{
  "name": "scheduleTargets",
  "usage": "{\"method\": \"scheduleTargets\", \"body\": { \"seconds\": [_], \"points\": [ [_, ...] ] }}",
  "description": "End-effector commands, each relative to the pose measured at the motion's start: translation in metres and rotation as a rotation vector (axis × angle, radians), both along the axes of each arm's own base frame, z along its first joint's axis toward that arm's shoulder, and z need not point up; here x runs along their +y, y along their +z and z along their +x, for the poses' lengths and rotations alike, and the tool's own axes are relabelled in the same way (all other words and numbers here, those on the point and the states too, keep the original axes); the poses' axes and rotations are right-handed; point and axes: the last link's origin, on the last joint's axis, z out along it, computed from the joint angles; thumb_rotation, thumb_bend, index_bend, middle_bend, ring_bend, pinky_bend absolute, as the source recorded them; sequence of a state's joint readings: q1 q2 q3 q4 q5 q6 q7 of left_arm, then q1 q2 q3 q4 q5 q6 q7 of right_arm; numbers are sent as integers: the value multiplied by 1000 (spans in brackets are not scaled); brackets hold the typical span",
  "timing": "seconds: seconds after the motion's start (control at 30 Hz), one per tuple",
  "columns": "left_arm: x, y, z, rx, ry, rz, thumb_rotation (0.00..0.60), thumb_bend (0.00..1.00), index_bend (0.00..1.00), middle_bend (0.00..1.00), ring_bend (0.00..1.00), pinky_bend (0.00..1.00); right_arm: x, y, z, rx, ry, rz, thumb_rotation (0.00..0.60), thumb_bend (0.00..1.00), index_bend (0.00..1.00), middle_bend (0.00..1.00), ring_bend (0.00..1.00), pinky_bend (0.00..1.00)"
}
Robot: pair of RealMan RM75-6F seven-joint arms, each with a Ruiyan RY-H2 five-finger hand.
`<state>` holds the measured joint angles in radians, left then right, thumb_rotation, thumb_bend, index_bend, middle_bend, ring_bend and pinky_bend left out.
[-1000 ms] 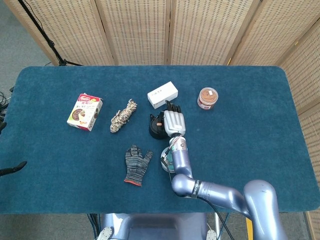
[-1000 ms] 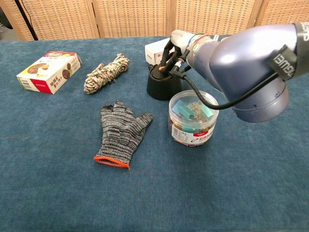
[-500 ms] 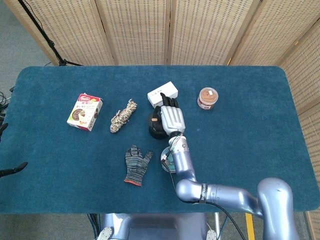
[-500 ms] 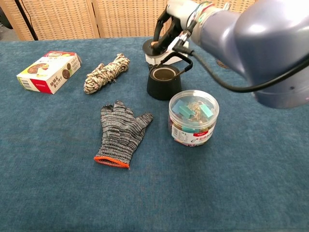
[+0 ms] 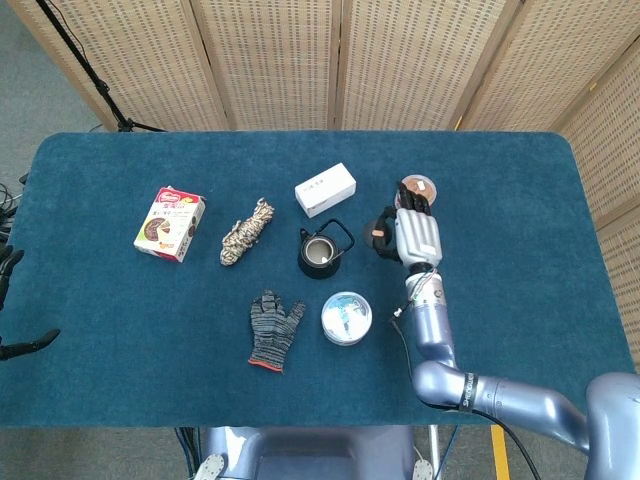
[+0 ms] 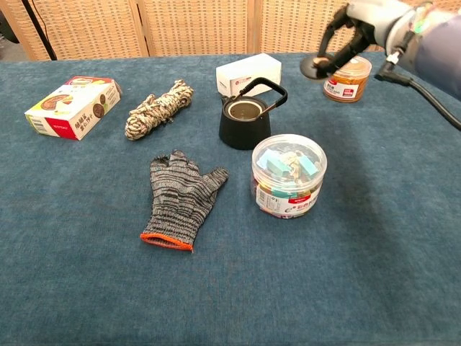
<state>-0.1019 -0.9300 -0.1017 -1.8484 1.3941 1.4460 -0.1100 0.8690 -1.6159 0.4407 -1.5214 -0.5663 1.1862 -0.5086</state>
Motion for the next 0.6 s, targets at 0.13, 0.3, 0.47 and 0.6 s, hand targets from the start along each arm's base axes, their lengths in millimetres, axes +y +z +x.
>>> {"method": "scheduleTargets", "body": {
  "seconds": [0.13,0.3,0.47,0.6],
  "points": [
    [-1,-5,1,10,1,-9,600,0,0,0,0,0,-5,-20,-62,30,-101,67,600,454,611,0,0,0],
    [1,-6,1,17,5,-13,600,0,0,0,0,0,-7,-24,-74,58,-107,79,600,454,505,0,0,0],
    [2,-7,1,22,8,-17,600,0,0,0,0,0,-3,-21,-76,60,-75,118,600,453,37,0,0,0],
    [2,-8,2,22,5,-23,600,0,0,0,0,0,0,1,-61,22,-12,79,600,454,0,0,0,0]
  ]
}}
